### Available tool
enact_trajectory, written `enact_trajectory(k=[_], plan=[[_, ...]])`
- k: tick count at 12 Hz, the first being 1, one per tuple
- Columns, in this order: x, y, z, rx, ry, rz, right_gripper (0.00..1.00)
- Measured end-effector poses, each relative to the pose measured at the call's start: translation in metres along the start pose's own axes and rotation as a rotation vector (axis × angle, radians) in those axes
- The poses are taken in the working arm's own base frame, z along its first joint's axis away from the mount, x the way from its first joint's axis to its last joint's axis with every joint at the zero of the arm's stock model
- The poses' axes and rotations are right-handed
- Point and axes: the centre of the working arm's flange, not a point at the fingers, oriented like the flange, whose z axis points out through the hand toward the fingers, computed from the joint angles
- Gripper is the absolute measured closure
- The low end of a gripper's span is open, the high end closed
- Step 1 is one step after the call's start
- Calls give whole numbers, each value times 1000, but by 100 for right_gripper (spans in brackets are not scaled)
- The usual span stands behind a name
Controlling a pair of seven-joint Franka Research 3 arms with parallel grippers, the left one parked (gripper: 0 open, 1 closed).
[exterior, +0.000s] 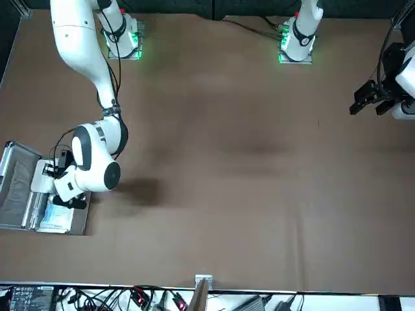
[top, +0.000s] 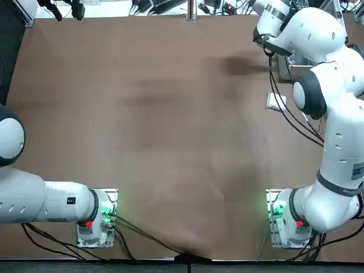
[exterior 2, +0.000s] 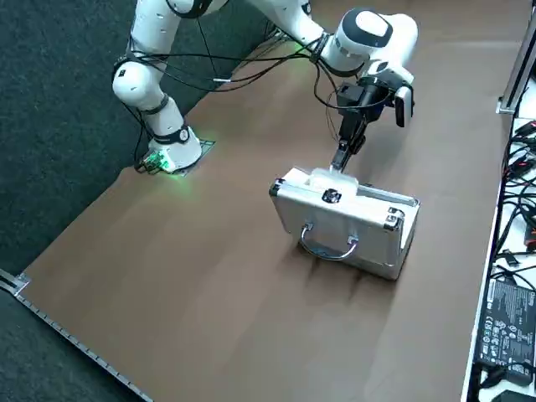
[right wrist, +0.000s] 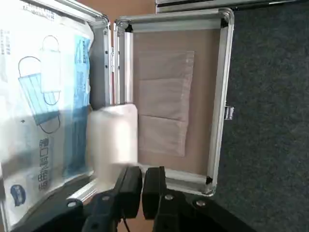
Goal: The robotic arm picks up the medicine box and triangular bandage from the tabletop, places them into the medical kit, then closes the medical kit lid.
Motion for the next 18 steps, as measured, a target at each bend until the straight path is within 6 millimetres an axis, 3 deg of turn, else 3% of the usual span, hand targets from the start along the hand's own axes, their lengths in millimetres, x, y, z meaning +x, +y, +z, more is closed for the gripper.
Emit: enact_trajectory(k=[2, 6, 10, 15, 18], plan=[[2, -3, 1, 7, 13, 0, 85], [8, -7, 9, 25, 31, 9, 44], [9, 4, -5, 104, 21, -15, 44], [-10, 48, -45, 430, -84, -59, 46], [-29, 33, -55, 632, -205, -85, 45]])
